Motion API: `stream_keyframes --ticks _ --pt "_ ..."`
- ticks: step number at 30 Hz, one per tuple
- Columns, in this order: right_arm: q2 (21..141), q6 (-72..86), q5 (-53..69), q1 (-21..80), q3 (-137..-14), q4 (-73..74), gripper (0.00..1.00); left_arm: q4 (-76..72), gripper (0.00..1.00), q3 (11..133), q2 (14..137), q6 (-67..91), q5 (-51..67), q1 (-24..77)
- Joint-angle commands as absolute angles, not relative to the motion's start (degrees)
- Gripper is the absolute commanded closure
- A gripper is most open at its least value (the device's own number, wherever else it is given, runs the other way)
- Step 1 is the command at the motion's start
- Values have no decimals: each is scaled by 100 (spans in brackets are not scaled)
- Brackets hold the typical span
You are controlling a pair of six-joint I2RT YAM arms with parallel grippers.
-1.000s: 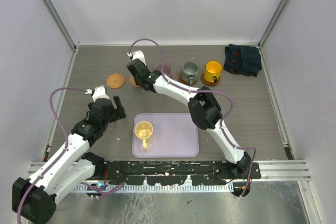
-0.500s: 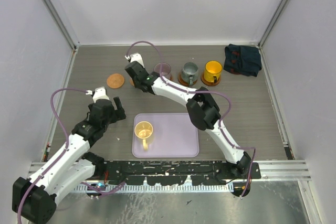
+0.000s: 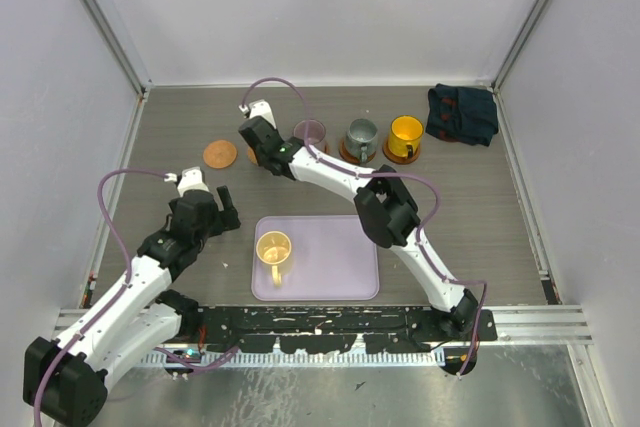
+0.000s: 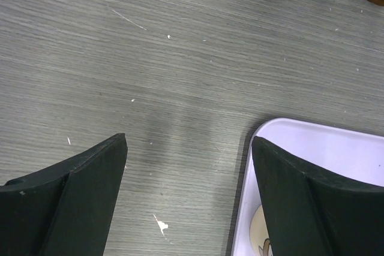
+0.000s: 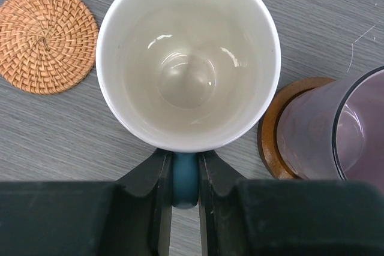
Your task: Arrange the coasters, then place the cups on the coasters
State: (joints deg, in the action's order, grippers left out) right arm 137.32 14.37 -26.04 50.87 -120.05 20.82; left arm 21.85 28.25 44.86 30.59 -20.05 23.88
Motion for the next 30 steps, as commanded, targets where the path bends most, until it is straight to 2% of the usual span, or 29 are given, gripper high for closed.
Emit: stream_keyframes --ticks 1,9,11,14,16,24,30 --pt "13601 1460 -2907 5115 -12278 1468 99 1969 14 2806 4403 3059 -1957 2355" --pt "13658 1616 -2981 5111 -12355 1563 98 1960 14 2812 4437 3048 -1908 2357" --pt "13658 1626 -2939 5117 -12357 1564 86 1960 14 2812 4437 3050 -1899 2355" --pt "13655 1618 -2867 5115 -12355 1564 62 1968 14 2811 4438 3051 -1894 2355" --pt "13634 1626 -2825 5115 -12336 1564 55 1965 14 2812 4434 3050 -1900 2355" --pt "13461 1696 -2721 5115 -12095 1556 47 1960 14 2807 4447 3064 -1895 2355" --pt "13178 1938 -2645 5133 -11590 1466 46 1981 14 2810 4447 3094 -1894 2355"
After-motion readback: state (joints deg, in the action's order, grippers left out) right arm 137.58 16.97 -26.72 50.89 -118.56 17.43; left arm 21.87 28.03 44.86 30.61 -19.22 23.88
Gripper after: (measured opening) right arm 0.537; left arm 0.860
